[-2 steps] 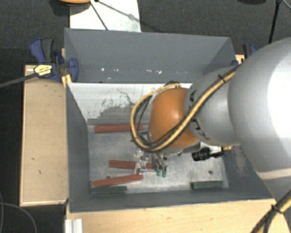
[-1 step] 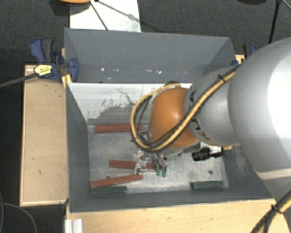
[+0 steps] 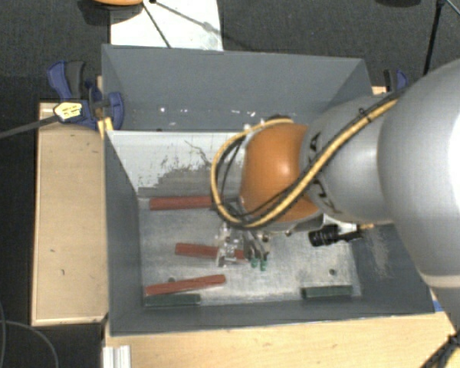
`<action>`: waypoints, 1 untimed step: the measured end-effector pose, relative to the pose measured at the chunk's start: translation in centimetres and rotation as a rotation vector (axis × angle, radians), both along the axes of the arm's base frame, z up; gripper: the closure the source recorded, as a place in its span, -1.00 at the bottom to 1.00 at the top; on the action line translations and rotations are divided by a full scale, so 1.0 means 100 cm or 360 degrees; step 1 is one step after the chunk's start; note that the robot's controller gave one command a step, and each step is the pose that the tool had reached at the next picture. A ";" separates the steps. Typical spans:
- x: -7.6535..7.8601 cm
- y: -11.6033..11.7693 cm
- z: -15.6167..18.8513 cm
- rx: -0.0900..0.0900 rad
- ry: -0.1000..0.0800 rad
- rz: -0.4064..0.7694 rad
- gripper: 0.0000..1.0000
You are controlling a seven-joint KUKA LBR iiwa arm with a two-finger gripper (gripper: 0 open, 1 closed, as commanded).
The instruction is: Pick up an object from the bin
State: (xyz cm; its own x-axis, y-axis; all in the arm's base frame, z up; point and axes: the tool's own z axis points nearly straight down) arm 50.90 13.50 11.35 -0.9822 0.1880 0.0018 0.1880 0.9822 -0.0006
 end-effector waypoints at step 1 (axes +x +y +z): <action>-0.017 0.007 0.087 0.0001 -0.0004 -0.0072 1.00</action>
Offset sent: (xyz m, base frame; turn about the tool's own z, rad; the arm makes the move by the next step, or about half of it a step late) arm 0.0000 0.0000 0.0000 0.0000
